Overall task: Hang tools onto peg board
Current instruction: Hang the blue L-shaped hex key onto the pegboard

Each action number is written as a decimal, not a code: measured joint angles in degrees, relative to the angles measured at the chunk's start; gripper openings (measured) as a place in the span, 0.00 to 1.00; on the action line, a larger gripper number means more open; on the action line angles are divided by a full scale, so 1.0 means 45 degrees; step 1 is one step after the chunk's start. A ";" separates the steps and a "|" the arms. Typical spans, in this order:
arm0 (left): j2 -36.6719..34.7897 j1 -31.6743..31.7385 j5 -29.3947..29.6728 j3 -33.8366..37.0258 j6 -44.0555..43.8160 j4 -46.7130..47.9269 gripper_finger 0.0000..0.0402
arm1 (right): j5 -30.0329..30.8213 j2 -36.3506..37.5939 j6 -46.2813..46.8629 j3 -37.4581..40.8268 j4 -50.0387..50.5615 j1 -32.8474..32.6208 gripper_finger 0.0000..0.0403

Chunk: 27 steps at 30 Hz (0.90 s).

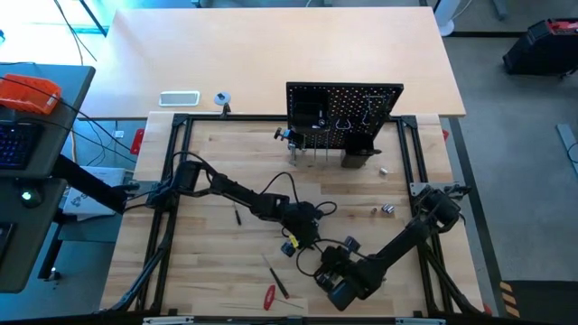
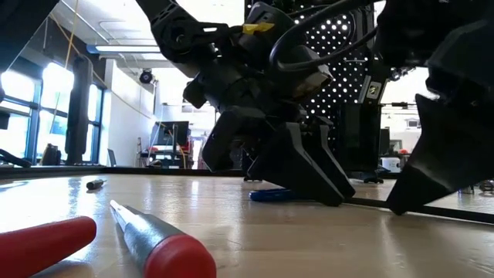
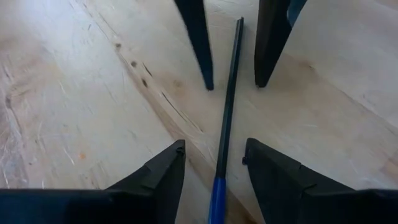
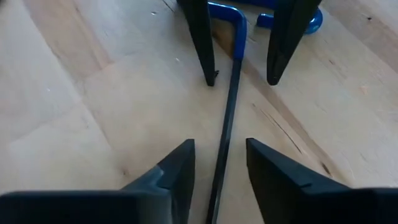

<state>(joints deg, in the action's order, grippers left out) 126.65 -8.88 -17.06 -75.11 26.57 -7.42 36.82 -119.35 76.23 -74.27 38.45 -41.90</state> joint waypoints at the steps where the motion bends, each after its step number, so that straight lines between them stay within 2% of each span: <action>1: 0.0000 0.0004 -0.0009 -0.0005 0.0000 0.0016 0.41 | 0.0035 0.0006 0.0013 0.0103 -0.0111 0.0022 0.37; 4: 0.0003 0.0071 -0.0131 -0.0005 -0.0011 0.0066 0.41 | -0.0085 0.0075 0.0189 0.0375 -0.0247 0.0109 0.38; 7: 0.0010 0.0153 -0.0315 -0.0005 -0.0177 0.0168 0.41 | -0.0097 0.0102 0.0198 0.0625 -0.0521 0.0114 0.33; 15: 0.0010 0.0391 -0.0929 -0.0013 -0.0309 0.0555 0.41 | -0.0258 0.0102 -0.0677 0.0997 -0.1649 0.0192 0.03; 23: 0.0010 0.0408 -0.0912 0.0000 -0.0304 0.0728 0.41 | 0.0165 0.0027 -0.1574 0.0613 -0.1093 0.0255 0.01; 27: 0.0010 0.0408 -0.0918 0.0015 -0.0120 0.0737 0.37 | 0.0324 -0.0029 -0.1926 0.0235 -0.0276 0.0377 0.00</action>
<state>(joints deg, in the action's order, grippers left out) 126.69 -7.05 -21.19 -75.05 26.03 -4.10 38.27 -119.48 67.56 -73.21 37.21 -40.20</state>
